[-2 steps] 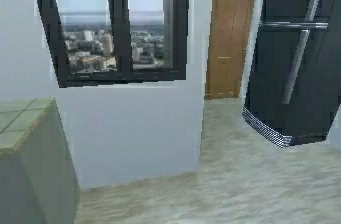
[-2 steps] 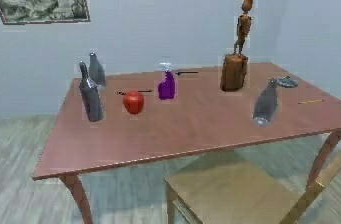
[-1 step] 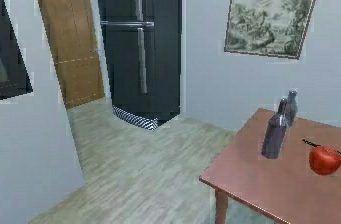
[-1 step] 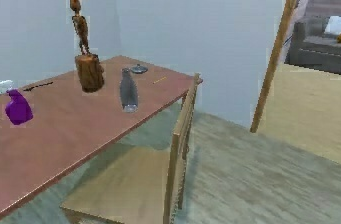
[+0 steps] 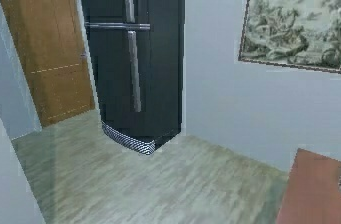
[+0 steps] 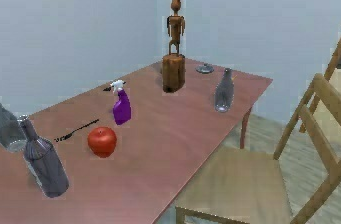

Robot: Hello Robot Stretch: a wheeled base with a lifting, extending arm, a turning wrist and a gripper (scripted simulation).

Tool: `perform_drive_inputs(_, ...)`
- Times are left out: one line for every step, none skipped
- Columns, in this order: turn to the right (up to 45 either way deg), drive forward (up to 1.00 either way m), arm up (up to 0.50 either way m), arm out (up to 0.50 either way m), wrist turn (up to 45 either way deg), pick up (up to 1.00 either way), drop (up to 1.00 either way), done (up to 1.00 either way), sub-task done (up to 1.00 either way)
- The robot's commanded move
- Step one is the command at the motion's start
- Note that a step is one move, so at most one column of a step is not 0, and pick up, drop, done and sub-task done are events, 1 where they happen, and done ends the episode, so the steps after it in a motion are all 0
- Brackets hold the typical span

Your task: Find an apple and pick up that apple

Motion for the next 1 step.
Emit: perform_drive_inputs(-15.0, 0.0, 0.0, 0.0, 0.0, 0.0, 0.0, 0.0, 0.0)
